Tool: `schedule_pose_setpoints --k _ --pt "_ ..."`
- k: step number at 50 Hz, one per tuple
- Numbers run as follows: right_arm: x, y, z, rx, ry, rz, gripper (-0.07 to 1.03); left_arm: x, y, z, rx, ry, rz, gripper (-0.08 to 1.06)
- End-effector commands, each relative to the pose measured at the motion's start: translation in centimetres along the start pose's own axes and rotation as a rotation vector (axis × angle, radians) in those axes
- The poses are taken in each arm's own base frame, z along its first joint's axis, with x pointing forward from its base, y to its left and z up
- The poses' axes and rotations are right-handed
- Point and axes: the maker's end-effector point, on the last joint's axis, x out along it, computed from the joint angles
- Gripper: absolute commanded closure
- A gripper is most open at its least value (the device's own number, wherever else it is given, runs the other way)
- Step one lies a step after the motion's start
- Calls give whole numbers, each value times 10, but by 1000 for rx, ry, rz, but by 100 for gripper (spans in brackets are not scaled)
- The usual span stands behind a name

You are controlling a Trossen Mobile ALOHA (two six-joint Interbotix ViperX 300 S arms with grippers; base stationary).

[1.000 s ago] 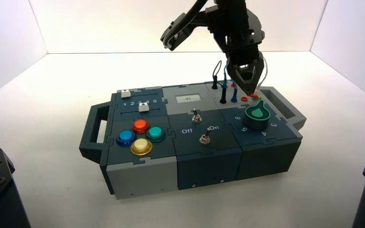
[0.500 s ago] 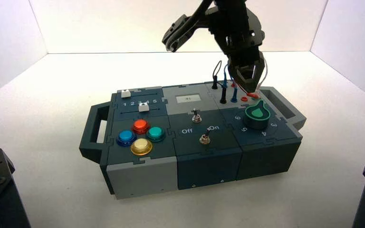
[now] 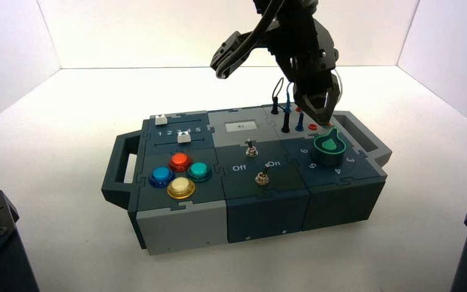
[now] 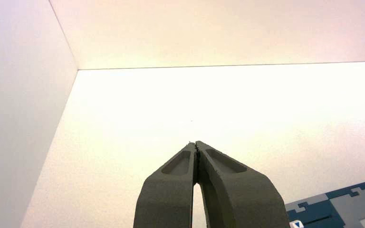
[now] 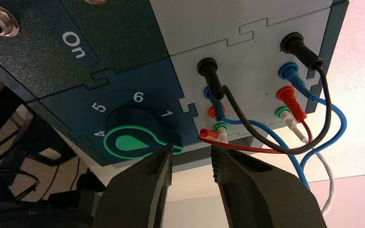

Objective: Insert the red wire.

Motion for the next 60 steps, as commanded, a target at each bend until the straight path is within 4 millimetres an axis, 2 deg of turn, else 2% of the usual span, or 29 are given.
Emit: schedule_pose_setpoints --k 1,28,60 --pt "-5 -3 1 6 -13 -14 53 -3 2 16 -4 -38 7 101" --pt "8 -6 4 3 19 -24 53 -4 1 17 -2 -46 6 101" --pt "13 -12 4 4 48 -52 55 -4 0 18 0 -47 3 101"
